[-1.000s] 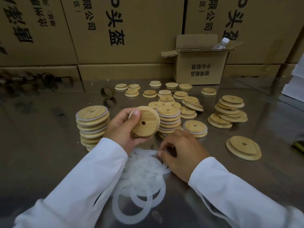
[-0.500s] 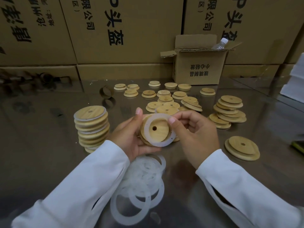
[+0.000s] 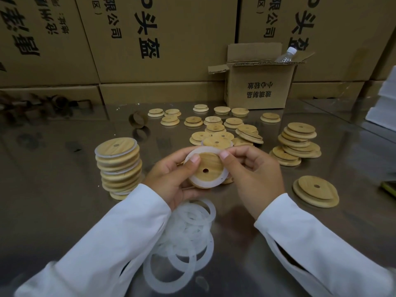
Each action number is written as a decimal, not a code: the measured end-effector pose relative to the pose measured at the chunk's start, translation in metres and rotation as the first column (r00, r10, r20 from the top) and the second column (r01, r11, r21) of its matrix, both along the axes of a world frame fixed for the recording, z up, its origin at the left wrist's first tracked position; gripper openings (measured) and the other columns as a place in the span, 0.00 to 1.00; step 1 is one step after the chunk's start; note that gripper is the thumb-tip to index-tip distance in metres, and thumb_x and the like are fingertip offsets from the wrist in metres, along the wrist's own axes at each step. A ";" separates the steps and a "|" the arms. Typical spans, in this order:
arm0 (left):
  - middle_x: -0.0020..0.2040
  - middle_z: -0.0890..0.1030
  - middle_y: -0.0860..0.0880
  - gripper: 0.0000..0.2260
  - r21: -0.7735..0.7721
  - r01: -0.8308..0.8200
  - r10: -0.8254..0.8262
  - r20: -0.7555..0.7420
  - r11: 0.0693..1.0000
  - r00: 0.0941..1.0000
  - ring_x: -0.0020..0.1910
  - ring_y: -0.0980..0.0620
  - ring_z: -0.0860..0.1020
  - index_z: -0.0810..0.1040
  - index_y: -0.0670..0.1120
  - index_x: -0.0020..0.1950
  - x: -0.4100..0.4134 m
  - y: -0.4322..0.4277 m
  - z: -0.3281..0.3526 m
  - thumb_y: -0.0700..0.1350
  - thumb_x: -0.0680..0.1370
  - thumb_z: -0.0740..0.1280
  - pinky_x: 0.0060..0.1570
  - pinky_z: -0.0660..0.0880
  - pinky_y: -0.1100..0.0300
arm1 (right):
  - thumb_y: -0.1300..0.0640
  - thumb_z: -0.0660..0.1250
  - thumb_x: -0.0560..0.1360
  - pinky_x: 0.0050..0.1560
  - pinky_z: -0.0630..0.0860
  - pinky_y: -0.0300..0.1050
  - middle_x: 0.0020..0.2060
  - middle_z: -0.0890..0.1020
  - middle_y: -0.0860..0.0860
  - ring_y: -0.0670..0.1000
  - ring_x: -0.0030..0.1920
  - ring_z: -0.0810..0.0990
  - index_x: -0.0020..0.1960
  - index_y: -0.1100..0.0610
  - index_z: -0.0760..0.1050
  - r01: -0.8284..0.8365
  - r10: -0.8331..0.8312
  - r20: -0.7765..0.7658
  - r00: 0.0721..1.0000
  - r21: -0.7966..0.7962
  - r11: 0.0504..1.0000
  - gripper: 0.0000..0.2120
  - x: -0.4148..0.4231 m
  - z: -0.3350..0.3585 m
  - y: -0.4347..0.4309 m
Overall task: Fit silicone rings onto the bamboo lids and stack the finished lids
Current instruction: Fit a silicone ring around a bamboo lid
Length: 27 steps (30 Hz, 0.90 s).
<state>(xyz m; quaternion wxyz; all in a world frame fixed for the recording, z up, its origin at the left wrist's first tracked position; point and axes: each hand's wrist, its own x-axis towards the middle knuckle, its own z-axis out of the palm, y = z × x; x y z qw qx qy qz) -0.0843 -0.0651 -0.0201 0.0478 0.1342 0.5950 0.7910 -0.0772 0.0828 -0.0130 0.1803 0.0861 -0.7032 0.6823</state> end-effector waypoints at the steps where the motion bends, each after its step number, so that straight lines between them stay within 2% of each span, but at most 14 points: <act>1: 0.47 0.83 0.43 0.17 -0.001 -0.005 0.005 -0.015 1.000 1.000 0.46 0.45 0.83 0.79 0.45 0.56 0.000 0.000 0.000 0.46 0.68 0.65 0.37 0.79 0.56 | 0.59 0.69 0.72 0.36 0.74 0.30 0.31 0.80 0.45 0.41 0.33 0.77 0.38 0.50 0.78 0.001 -0.001 -0.004 1.000 -0.004 1.000 0.06 0.000 0.000 0.000; 4: 0.48 0.83 0.42 0.18 -0.012 -0.043 0.042 -0.069 0.999 0.997 0.47 0.43 0.82 0.77 0.43 0.58 0.001 0.001 -0.001 0.46 0.69 0.65 0.39 0.79 0.55 | 0.60 0.68 0.72 0.38 0.76 0.33 0.32 0.80 0.45 0.43 0.36 0.78 0.38 0.50 0.77 0.018 -0.017 -0.043 0.999 0.023 1.000 0.07 0.000 -0.001 0.000; 7: 0.46 0.83 0.44 0.17 -0.037 -0.086 0.081 -0.117 0.996 0.990 0.46 0.45 0.83 0.78 0.44 0.56 0.001 0.003 -0.002 0.47 0.70 0.65 0.38 0.79 0.55 | 0.60 0.68 0.72 0.40 0.77 0.36 0.33 0.80 0.45 0.45 0.38 0.78 0.37 0.49 0.75 0.032 -0.030 -0.070 0.997 0.039 0.999 0.08 0.001 -0.001 0.000; 13: 0.46 0.84 0.47 0.13 -0.051 -0.165 0.152 -0.204 0.985 0.967 0.46 0.46 0.83 0.79 0.48 0.52 0.002 0.006 -0.002 0.48 0.69 0.65 0.36 0.80 0.54 | 0.61 0.68 0.73 0.37 0.75 0.31 0.33 0.80 0.46 0.42 0.35 0.78 0.37 0.51 0.75 0.005 -0.004 -0.065 0.998 0.022 1.000 0.08 -0.001 0.001 0.000; 19: 0.46 0.83 0.46 0.10 0.013 -0.144 0.145 -0.161 0.989 0.976 0.46 0.45 0.82 0.79 0.48 0.52 0.002 0.003 0.000 0.48 0.72 0.67 0.37 0.79 0.55 | 0.60 0.69 0.71 0.36 0.76 0.33 0.31 0.80 0.45 0.44 0.34 0.78 0.36 0.50 0.77 -0.014 0.014 -0.096 0.995 0.006 1.000 0.08 0.001 0.002 -0.002; 24: 0.47 0.83 0.45 0.14 0.027 -0.132 0.134 -0.157 0.991 0.978 0.47 0.45 0.82 0.78 0.47 0.54 0.002 0.004 0.001 0.48 0.70 0.64 0.38 0.79 0.55 | 0.62 0.70 0.71 0.33 0.73 0.29 0.30 0.81 0.45 0.41 0.32 0.78 0.37 0.52 0.78 -0.038 0.033 -0.080 0.996 -0.057 0.998 0.06 0.004 0.004 -0.003; 27: 0.47 0.83 0.47 0.14 0.057 -0.131 0.138 -0.146 0.990 0.980 0.49 0.45 0.82 0.79 0.48 0.52 0.002 0.005 0.002 0.48 0.68 0.65 0.39 0.79 0.56 | 0.61 0.70 0.70 0.33 0.74 0.29 0.33 0.81 0.48 0.42 0.32 0.79 0.41 0.52 0.76 -0.013 0.009 -0.040 0.999 -0.099 0.995 0.05 0.005 0.002 -0.003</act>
